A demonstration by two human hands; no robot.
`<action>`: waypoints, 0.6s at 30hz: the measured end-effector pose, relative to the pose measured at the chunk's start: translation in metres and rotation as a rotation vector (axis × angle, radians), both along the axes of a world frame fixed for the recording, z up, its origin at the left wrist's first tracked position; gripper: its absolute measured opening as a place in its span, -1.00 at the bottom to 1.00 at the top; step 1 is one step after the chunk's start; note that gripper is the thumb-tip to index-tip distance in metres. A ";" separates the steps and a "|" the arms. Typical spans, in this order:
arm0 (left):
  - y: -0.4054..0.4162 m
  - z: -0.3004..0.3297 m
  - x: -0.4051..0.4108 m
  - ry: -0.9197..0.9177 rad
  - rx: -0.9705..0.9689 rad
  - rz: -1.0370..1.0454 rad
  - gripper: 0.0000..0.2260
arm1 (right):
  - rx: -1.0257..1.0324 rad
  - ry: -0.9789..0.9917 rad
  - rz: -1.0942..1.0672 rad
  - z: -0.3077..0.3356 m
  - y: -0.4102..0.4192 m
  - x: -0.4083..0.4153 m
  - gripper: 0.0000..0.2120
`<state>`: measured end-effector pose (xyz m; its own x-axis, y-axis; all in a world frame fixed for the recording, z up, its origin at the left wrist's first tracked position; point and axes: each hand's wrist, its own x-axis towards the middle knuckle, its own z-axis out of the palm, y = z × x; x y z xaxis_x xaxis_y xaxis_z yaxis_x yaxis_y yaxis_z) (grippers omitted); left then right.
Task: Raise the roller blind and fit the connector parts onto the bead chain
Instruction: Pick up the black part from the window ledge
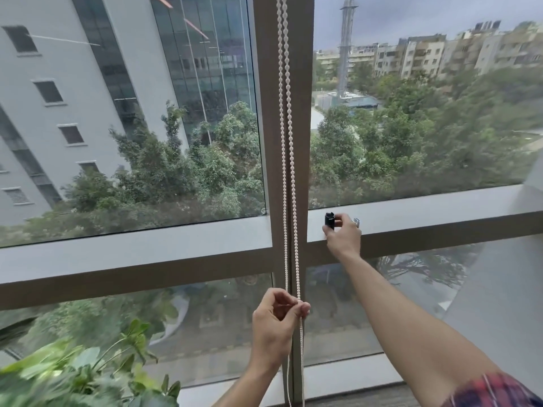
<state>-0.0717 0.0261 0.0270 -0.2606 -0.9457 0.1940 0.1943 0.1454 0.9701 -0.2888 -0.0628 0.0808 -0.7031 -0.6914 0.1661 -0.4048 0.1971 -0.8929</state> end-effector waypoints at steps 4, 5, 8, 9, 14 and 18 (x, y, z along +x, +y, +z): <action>0.004 -0.002 -0.003 0.036 0.006 -0.020 -0.83 | -0.062 0.013 0.011 -0.002 0.010 0.001 -0.73; 0.005 -0.003 -0.004 0.029 -0.008 -0.029 -0.84 | -0.087 0.021 0.011 -0.003 0.016 0.003 -0.73; 0.008 -0.003 -0.006 -0.001 -0.053 -0.065 -0.84 | -0.151 0.053 0.058 -0.009 0.035 0.017 -0.74; 0.009 -0.002 -0.007 -0.019 -0.071 -0.071 -0.83 | -0.165 0.060 0.091 -0.012 0.042 0.022 -0.74; 0.012 0.000 -0.008 -0.123 -0.205 -0.064 -0.82 | -0.195 0.040 0.249 -0.033 0.079 0.047 -0.79; 0.014 0.003 -0.010 -0.156 -0.269 -0.064 -0.76 | -0.184 0.040 0.308 -0.051 0.101 0.064 -0.74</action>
